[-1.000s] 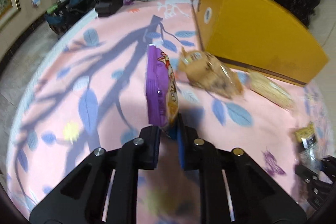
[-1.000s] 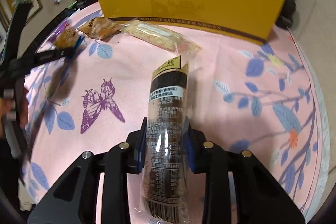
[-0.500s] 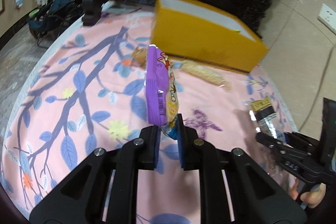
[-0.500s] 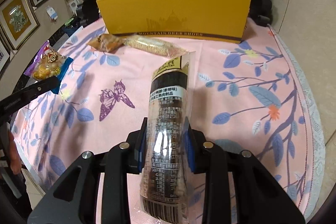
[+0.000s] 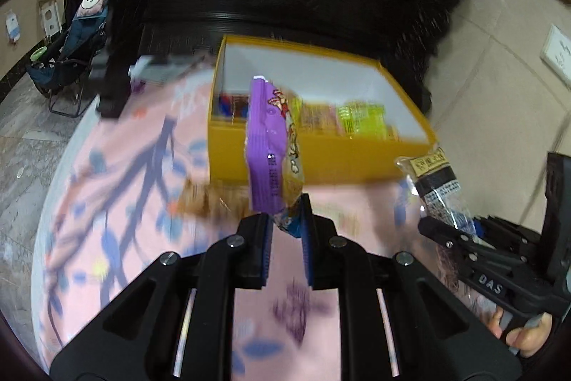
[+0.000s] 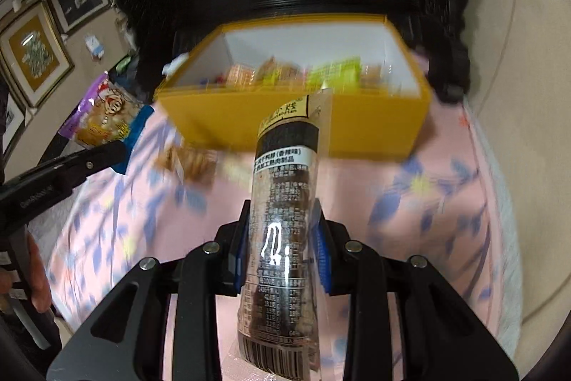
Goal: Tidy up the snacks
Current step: 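Carry the purple bag and dark tube pack into the yellow box and release them, then grasp the brown peanut bag with the left tool while the right tool grasps the beige rice bar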
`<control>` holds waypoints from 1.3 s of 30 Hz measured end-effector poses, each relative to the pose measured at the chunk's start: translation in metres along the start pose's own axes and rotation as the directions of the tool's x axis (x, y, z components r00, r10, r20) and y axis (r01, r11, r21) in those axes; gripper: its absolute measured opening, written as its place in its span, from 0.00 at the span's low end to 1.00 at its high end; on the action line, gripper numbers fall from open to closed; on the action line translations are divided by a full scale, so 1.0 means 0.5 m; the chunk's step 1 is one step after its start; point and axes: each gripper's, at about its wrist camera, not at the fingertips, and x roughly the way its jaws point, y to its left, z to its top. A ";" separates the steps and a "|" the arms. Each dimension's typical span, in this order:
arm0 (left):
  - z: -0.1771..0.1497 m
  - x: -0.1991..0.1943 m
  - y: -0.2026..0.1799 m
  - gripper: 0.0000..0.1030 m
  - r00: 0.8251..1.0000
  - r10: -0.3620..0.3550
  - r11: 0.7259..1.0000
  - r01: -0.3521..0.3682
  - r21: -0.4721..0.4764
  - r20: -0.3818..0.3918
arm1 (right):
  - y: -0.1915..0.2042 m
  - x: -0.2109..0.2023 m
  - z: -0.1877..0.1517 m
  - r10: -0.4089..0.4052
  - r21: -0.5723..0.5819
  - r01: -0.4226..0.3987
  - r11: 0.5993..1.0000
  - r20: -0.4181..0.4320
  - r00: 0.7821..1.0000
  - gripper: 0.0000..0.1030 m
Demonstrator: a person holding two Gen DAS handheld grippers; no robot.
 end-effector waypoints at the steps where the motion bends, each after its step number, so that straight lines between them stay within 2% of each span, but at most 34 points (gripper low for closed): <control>1: 0.038 0.015 -0.004 0.13 1.000 0.007 1.000 -0.007 -0.004 0.002 | -0.002 0.007 0.025 -0.001 0.004 0.001 1.000 0.000 1.000 0.31; 4: 0.117 0.048 -0.014 0.13 1.000 0.021 1.000 -0.021 0.000 0.016 | -0.018 0.036 0.115 -0.002 0.030 0.002 1.000 0.009 1.000 0.31; 8: 0.198 0.098 -0.016 0.13 1.000 0.022 1.000 -0.021 -0.013 0.016 | -0.047 0.069 0.199 -0.007 0.069 0.005 0.998 0.027 1.000 0.31; 15: 0.251 0.147 -0.025 0.14 0.999 0.036 0.999 -0.036 0.012 0.010 | -0.078 0.120 0.299 0.000 0.099 -0.005 0.995 0.047 0.999 0.34; 16: 0.257 0.154 -0.027 0.22 0.999 0.049 0.999 -0.049 0.016 0.004 | -0.082 0.127 0.317 -0.013 0.106 0.006 0.994 0.066 0.998 0.38; 17: 0.264 0.165 -0.028 0.58 0.998 0.061 0.998 -0.061 0.022 -0.017 | -0.084 0.132 0.328 -0.037 0.105 0.030 0.994 0.072 0.997 0.45; 18: 0.266 0.166 -0.024 0.78 0.997 0.071 0.997 -0.071 0.014 -0.018 | -0.085 0.136 0.335 -0.062 0.100 0.055 0.993 0.066 0.996 0.63; 19: 0.266 0.161 -0.017 0.88 0.997 0.079 0.997 -0.079 -0.002 0.007 | -0.089 0.135 0.337 -0.075 0.096 0.069 0.993 0.065 0.995 0.65; 20: 0.263 0.149 -0.009 0.88 0.995 0.089 0.996 -0.089 -0.010 0.043 | -0.091 0.131 0.332 -0.068 0.090 0.062 0.994 0.067 0.995 0.65; 23: 0.242 0.122 0.005 0.88 0.992 0.111 0.993 -0.113 0.019 0.061 | -0.081 0.102 0.285 0.005 0.028 -0.007 1.000 0.061 0.998 0.65; 26: 0.181 0.077 0.029 0.88 0.989 0.124 0.992 -0.126 0.028 0.081 | -0.034 0.080 0.167 0.171 -0.106 -0.173 0.979 -0.027 0.985 0.68; 28: 0.121 0.055 0.048 0.88 0.991 0.111 0.993 -0.113 0.029 0.070 | -0.010 0.098 0.091 0.199 -0.154 -0.211 0.965 -0.089 0.976 0.70; 31: 0.029 0.034 0.078 0.88 0.992 0.114 0.993 -0.115 0.011 0.058 | 0.022 0.161 -0.001 0.172 -0.237 -0.208 0.949 -0.162 0.972 0.70; 33: -0.024 0.025 0.103 0.88 0.991 0.124 0.992 -0.123 -0.016 0.044 | 0.044 0.205 -0.028 0.144 -0.306 -0.204 0.930 -0.205 0.968 0.70; 36: -0.085 0.011 0.145 0.88 0.989 0.150 0.986 -0.148 -0.073 0.017 | 0.076 0.245 -0.040 0.080 -0.400 -0.162 0.902 -0.213 0.974 0.70; 39: -0.123 0.001 0.186 0.88 0.987 0.163 0.979 -0.163 -0.121 -0.014 | 0.093 0.267 -0.041 0.084 -0.416 -0.172 0.893 -0.220 0.972 0.70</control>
